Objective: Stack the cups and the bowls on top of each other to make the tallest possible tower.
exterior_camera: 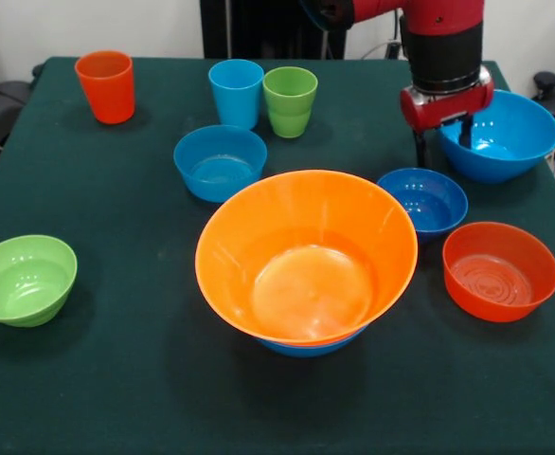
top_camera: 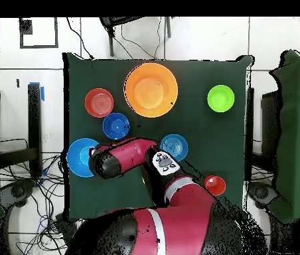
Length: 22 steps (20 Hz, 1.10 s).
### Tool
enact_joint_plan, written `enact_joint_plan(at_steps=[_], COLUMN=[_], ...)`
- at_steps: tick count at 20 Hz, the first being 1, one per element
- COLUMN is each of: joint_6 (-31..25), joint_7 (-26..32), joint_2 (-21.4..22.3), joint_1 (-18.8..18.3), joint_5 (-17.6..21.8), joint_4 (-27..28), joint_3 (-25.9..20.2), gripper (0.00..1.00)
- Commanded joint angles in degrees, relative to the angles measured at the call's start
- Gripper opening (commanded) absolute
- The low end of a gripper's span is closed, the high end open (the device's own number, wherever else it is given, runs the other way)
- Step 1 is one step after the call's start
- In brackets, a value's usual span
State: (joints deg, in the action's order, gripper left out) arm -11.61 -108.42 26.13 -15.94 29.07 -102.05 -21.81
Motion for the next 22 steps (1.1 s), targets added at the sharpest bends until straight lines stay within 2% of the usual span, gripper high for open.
enact_joint_plan(at_steps=[1,8,12,13,22], joint_6=[4.9,4.7,2.0,1.7,0.8], joint_7=[-8.8,-7.6,-4.7,-4.1,-2.6], joint_2=[-5.7,-6.7,-6.7,-6.7,-6.4], joint_1=[2.6,1.5,0.7,0.6,0.0], joint_5=[-2.1,-3.5,-3.2,-3.1,-3.2], joint_4=[8.0,8.1,8.1,8.0,7.6], joint_3=[4.4,3.3,2.1,2.0,1.5], gripper=[1.0,1.0,1.0,0.0,0.0])
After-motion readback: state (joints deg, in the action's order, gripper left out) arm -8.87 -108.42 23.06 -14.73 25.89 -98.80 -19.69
